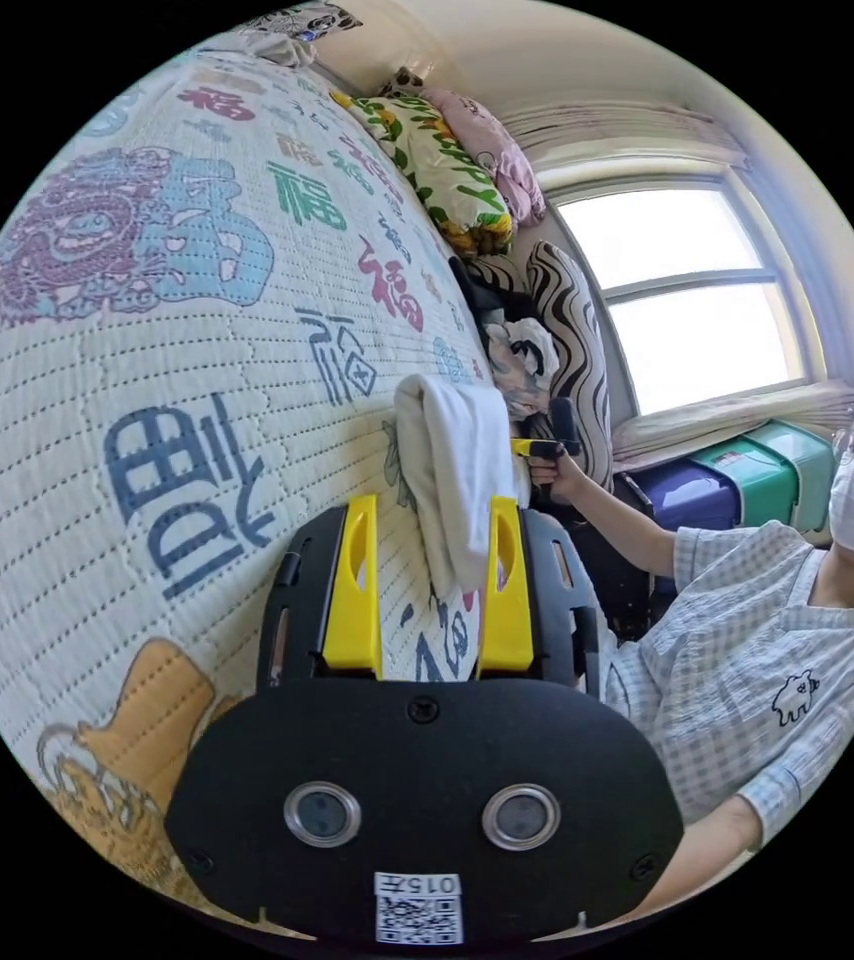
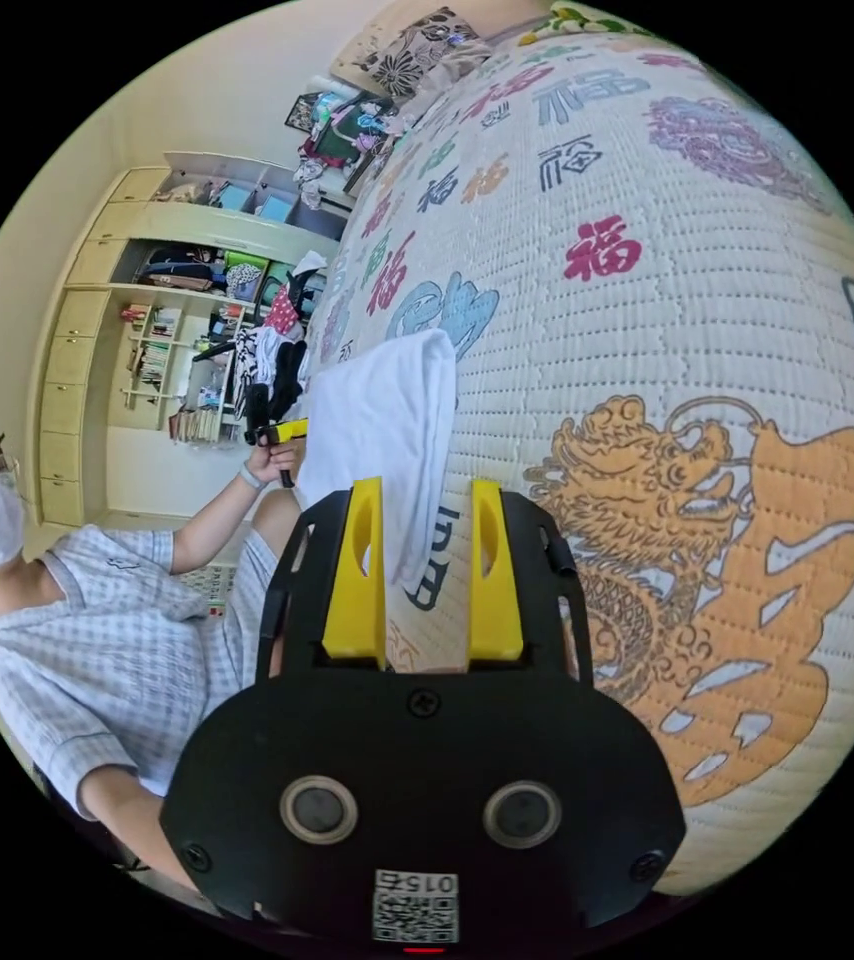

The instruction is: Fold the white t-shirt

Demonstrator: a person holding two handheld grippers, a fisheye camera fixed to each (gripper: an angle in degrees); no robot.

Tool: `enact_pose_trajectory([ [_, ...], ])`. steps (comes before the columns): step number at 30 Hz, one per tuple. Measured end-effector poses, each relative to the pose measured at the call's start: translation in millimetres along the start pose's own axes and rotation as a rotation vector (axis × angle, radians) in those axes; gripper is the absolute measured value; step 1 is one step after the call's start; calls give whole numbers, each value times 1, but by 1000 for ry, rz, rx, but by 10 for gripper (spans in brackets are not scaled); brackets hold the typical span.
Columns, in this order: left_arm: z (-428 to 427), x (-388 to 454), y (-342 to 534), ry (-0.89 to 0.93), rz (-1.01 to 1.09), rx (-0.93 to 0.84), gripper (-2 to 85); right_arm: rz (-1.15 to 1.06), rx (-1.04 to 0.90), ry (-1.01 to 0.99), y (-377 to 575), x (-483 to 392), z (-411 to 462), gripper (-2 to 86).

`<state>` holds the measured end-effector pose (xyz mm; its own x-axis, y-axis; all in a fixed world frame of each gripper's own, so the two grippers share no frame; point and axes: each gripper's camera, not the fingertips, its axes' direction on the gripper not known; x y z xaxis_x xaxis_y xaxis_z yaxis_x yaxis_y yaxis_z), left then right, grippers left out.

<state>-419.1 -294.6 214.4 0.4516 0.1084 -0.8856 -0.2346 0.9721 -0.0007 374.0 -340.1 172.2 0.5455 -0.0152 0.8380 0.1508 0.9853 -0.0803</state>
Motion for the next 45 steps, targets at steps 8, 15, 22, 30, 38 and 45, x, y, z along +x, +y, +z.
enact_pose_trajectory([
  [8,9,-12,-15,104,27,-42,134,-35,-23,-125,-31,21,28,117],
  [15,-5,-22,-9,166,-21,-17,85,-56,-38,-173,-63,13,66,48],
  [22,-96,3,41,152,-32,54,50,-146,-8,-166,-91,-63,94,13],
  [30,-331,32,194,-33,-142,252,49,-330,-213,-338,-165,-232,283,8],
  [38,-522,21,329,-231,-382,312,49,-357,-400,-339,-209,-375,478,9],
  [45,-548,-13,373,-298,-518,354,58,-285,-396,-121,-228,-430,554,22],
])
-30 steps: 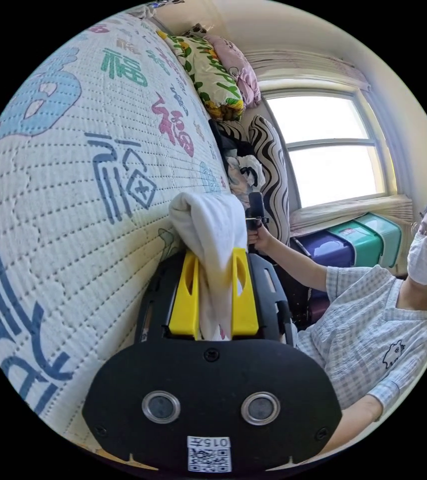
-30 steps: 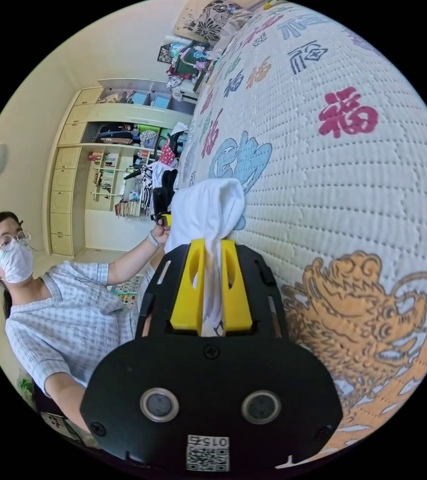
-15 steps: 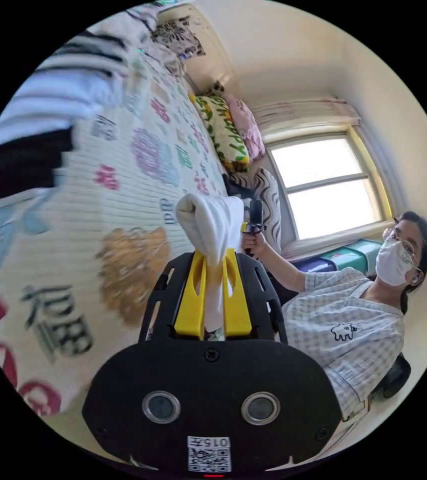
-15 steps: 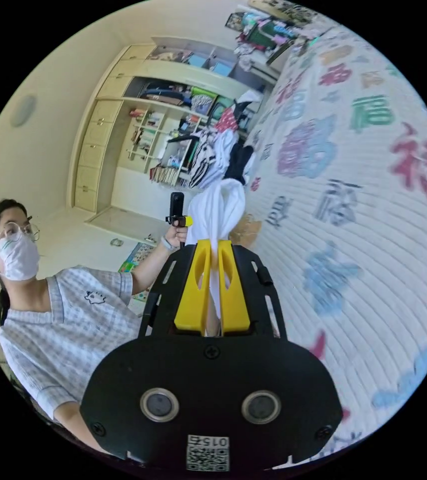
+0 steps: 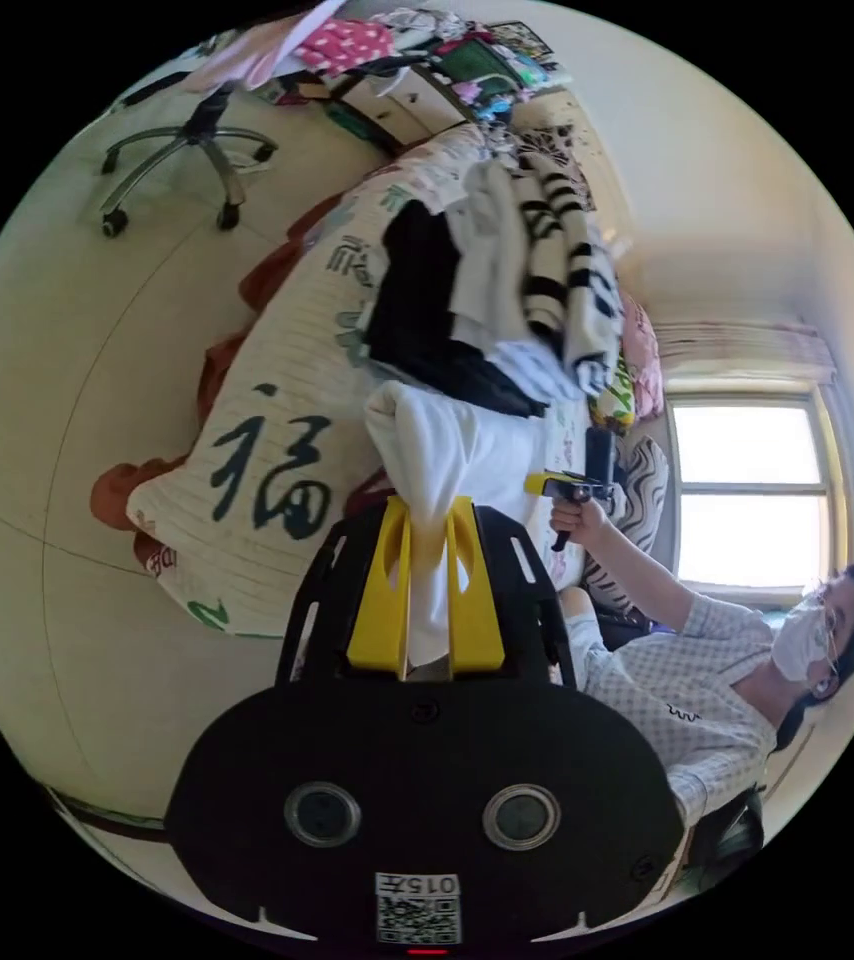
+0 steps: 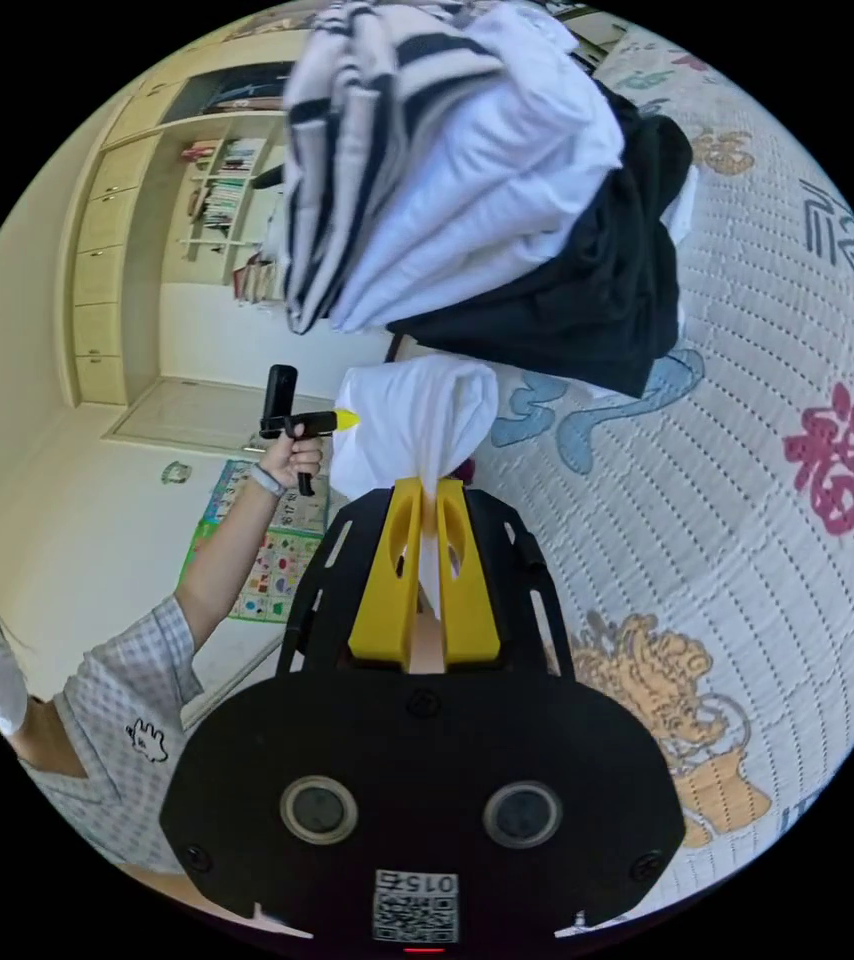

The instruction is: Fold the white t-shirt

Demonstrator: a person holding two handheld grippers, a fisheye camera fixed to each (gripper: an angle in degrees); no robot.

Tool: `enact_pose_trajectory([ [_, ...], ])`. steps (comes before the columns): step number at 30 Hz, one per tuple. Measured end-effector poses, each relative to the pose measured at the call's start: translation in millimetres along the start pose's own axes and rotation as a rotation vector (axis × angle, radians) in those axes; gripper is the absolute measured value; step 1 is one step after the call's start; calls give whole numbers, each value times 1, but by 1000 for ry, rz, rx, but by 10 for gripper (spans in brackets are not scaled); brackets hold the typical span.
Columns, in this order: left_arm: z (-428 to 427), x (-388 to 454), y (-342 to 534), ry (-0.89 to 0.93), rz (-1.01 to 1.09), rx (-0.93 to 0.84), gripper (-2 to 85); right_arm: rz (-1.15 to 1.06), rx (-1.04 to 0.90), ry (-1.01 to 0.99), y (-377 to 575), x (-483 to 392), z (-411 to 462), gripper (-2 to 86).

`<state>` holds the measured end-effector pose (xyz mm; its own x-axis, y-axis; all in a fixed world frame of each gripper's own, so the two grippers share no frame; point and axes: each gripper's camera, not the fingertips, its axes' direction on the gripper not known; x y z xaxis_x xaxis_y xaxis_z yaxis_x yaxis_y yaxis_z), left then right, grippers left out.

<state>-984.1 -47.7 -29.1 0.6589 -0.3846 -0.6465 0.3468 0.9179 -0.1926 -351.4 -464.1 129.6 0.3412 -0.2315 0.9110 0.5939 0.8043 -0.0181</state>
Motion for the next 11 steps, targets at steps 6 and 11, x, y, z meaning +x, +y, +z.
enact_pose_trajectory([
  [6,-31,41,46,-234,140,62,81,-148,125,412,7,-63,-51,56],
  [11,-76,153,103,-556,367,345,114,-368,297,653,4,-150,-101,100],
])
